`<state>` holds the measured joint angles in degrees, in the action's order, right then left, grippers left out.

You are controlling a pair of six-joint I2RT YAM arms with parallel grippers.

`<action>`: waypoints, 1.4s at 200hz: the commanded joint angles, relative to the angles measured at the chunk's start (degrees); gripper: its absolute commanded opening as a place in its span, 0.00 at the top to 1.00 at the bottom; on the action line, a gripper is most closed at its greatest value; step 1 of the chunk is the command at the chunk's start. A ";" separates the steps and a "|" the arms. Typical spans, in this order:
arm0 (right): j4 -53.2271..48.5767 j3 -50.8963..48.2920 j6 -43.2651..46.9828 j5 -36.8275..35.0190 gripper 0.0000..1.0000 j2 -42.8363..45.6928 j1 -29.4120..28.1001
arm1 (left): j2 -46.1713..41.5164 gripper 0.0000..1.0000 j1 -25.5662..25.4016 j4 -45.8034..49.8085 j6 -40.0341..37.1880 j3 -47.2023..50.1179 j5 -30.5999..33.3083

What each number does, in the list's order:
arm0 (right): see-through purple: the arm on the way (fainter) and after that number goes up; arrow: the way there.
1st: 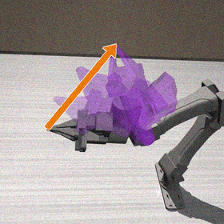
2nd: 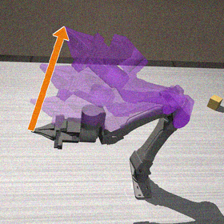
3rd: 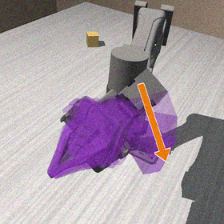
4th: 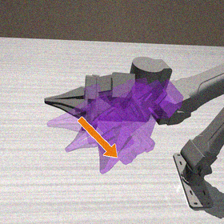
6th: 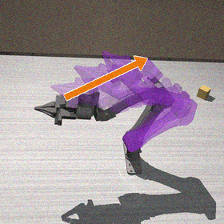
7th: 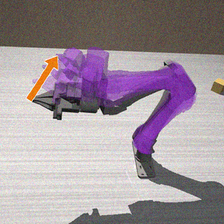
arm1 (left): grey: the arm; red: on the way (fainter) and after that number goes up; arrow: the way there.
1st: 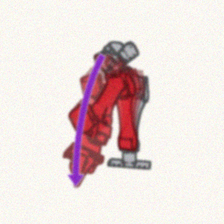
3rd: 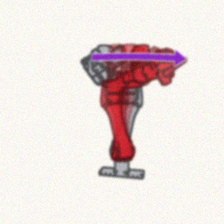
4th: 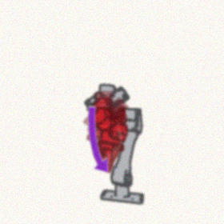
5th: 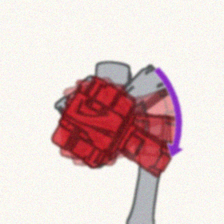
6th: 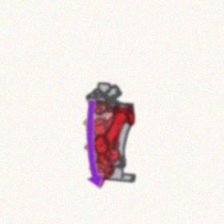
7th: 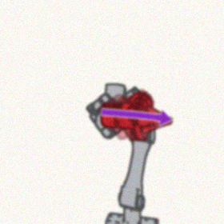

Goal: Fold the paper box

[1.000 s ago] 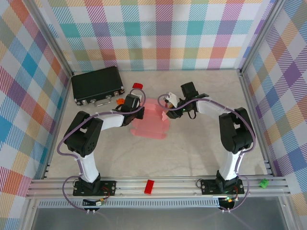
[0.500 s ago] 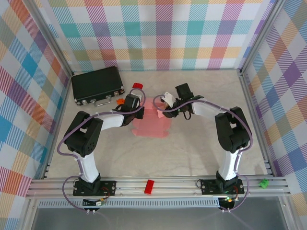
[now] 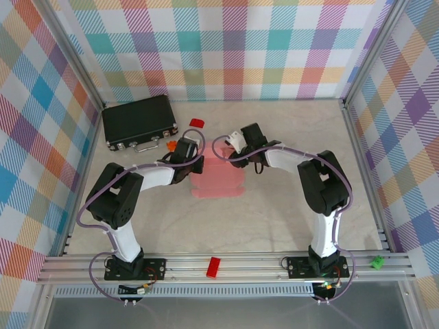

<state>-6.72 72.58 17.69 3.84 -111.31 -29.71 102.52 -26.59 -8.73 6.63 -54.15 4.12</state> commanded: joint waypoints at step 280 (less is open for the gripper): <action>7.95 2.57 -8.28 -21.76 0.83 -5.56 -6.56 | -3.76 1.00 -0.66 8.72 4.80 -1.39 -4.43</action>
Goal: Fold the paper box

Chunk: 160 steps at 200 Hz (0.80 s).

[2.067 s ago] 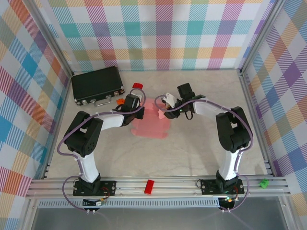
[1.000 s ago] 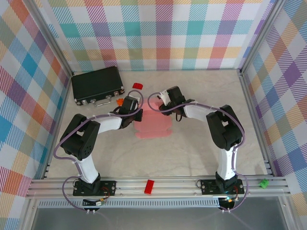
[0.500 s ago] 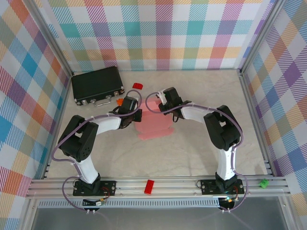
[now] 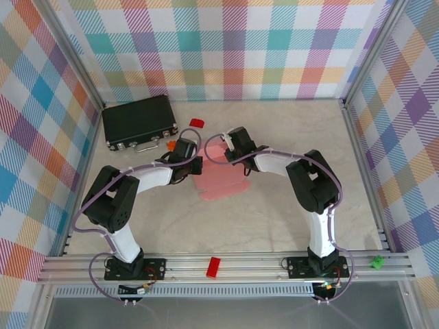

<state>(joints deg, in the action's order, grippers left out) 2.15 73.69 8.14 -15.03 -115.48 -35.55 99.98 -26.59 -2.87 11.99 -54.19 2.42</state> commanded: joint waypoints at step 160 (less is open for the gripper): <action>-6.73 9.63 -0.20 -18.29 0.92 -8.73 -3.39 | 0.27 1.00 -1.18 5.21 -2.97 -4.78 -4.70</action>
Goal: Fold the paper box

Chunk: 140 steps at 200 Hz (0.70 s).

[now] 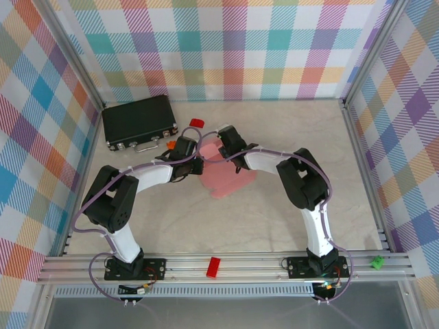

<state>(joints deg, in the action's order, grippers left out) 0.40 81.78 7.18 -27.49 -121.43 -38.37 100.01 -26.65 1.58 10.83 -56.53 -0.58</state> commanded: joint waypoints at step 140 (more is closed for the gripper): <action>-1.67 -6.71 1.52 1.90 0.81 4.69 -0.92 | 3.00 1.00 -1.12 2.68 -1.42 -4.38 2.99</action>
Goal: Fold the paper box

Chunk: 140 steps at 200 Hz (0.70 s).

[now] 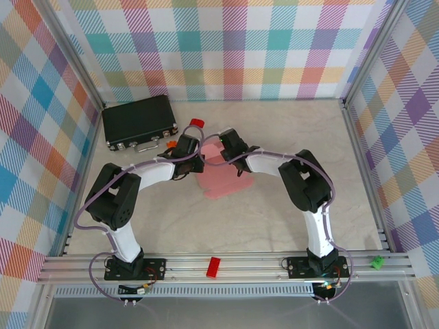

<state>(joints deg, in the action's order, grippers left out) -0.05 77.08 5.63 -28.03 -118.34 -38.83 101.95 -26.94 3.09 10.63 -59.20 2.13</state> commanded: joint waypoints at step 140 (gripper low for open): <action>-2.23 -4.81 1.14 2.77 0.41 4.15 -0.39 | 1.65 1.00 -0.83 1.58 -1.14 -1.91 0.61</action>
<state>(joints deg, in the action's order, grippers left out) -1.30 73.43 7.66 -25.69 -116.90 -38.87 102.65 -26.98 3.07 9.96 -59.88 2.70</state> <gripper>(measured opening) 0.567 0.058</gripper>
